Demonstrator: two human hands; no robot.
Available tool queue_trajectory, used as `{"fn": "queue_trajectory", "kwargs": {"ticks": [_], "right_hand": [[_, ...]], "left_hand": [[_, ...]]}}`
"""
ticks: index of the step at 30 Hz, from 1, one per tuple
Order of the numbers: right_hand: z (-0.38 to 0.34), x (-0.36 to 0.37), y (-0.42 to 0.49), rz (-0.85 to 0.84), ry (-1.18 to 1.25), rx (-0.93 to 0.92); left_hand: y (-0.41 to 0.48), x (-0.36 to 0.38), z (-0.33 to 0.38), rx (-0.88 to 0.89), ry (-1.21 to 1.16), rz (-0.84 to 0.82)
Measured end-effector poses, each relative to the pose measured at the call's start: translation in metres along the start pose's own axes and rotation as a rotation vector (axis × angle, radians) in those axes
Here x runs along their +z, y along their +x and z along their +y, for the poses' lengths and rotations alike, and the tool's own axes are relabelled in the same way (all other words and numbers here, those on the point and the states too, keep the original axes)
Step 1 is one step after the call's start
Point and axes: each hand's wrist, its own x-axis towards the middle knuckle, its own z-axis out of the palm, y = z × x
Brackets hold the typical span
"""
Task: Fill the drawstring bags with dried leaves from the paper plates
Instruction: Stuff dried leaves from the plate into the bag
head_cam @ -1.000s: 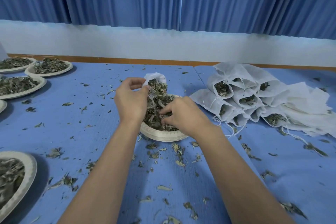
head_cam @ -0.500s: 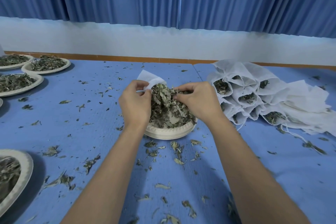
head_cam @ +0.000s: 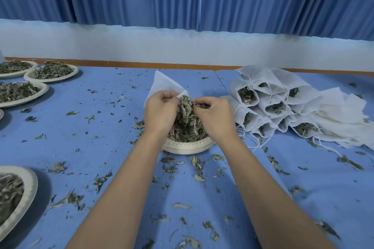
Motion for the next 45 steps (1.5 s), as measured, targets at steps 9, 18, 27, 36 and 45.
{"fn": "queue_trajectory", "kwargs": {"ticks": [9, 18, 27, 36, 45], "right_hand": [[-0.005, 0.002, -0.001, 0.021, -0.144, -0.106], [-0.014, 0.001, -0.003, -0.213, 0.049, -0.004], [-0.012, 0.006, -0.004, -0.003, 0.258, 0.063], [-0.011, 0.006, -0.005, 0.136, 0.186, 0.023], [-0.012, 0.008, -0.008, 0.014, 0.154, -0.066]], "left_hand": [[0.003, -0.01, -0.001, 0.003, 0.017, -0.284], [0.003, -0.011, -0.009, 0.287, 0.138, -0.065], [0.0, -0.006, -0.001, 0.279, 0.163, -0.038], [-0.006, -0.003, 0.0, 0.233, -0.007, -0.233], [-0.004, -0.007, -0.003, 0.169, -0.108, -0.097]]}}
